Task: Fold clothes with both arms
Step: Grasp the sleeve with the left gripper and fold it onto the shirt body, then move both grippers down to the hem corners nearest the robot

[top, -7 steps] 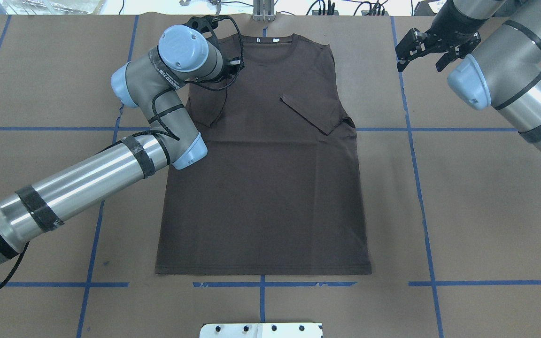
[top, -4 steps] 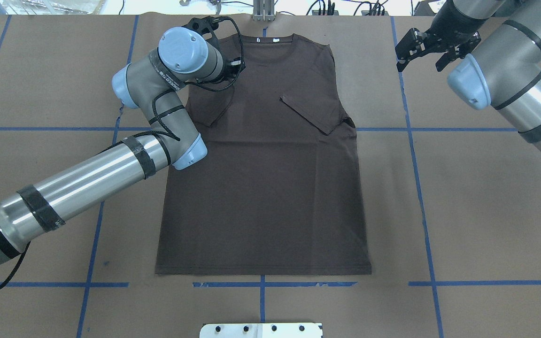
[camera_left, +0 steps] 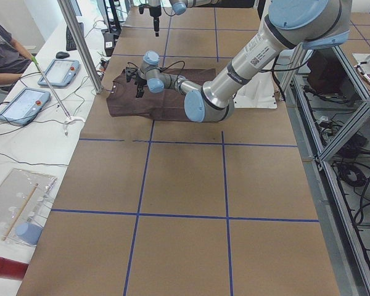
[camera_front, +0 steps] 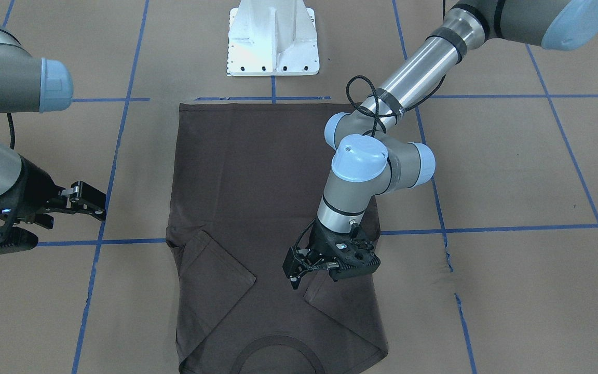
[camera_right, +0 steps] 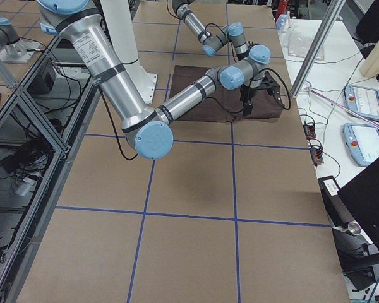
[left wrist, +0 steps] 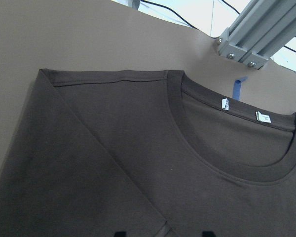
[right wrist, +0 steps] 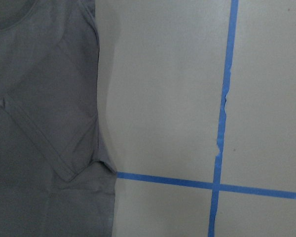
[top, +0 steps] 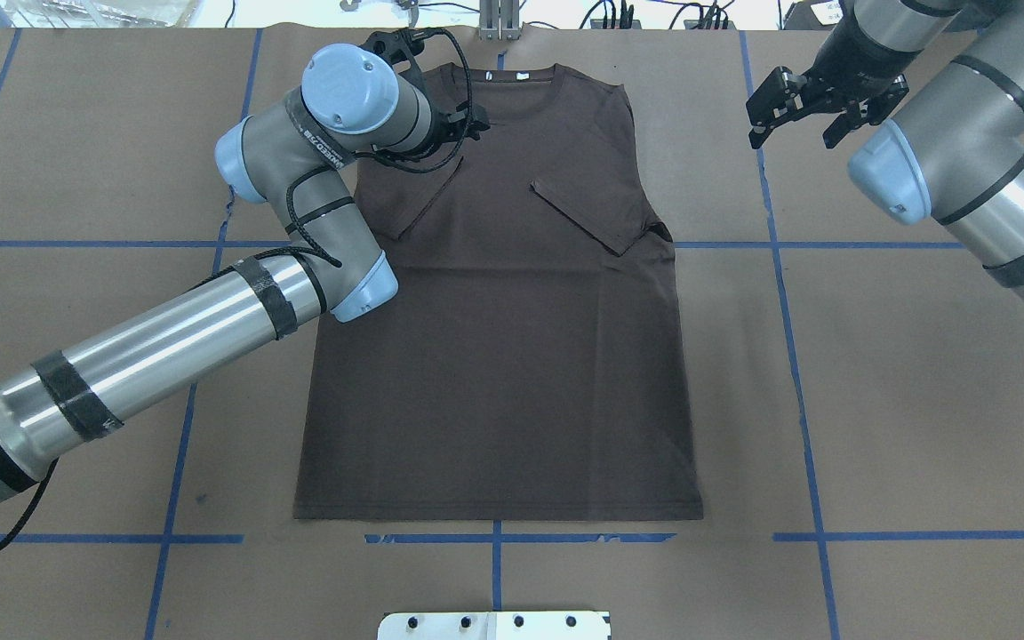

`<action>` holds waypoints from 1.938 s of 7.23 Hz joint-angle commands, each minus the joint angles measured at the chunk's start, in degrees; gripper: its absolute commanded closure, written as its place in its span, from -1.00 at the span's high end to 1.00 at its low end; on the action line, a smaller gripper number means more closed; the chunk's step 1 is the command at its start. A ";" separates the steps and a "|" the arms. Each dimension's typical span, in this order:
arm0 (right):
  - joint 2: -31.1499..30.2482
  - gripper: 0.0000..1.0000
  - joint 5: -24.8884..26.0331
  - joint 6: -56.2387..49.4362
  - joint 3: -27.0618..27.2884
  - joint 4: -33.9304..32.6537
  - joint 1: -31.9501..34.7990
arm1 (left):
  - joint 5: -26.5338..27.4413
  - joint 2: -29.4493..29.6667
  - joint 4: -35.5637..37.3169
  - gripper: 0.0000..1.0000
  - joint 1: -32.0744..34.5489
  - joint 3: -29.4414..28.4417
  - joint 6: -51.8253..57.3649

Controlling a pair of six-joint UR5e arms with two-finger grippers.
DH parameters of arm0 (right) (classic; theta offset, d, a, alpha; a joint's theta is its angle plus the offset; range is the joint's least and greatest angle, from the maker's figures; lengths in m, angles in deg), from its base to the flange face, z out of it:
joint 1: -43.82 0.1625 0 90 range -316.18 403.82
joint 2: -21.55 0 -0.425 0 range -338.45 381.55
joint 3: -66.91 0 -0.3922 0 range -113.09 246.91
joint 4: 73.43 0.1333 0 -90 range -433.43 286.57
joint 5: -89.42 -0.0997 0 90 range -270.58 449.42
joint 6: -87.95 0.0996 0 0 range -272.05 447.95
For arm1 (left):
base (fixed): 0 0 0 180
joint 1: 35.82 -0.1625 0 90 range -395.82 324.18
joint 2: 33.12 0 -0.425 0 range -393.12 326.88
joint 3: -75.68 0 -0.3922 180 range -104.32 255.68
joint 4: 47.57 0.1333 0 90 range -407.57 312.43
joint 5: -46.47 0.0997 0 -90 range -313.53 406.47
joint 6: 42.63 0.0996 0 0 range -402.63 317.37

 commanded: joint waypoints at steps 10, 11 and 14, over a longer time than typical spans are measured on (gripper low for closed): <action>-22.62 1.00 35.00 55.61 17.89 25.26 -45.12 | -5.53 -17.19 43.98 1.00 -0.09 52.10 14.44; -24.46 1.00 34.82 55.62 19.82 25.26 -45.12 | -5.53 -17.19 43.98 1.00 -0.09 52.18 14.35; -26.06 1.00 34.73 56.84 20.19 23.43 -46.87 | -5.53 -17.10 44.07 1.00 -0.09 52.27 14.26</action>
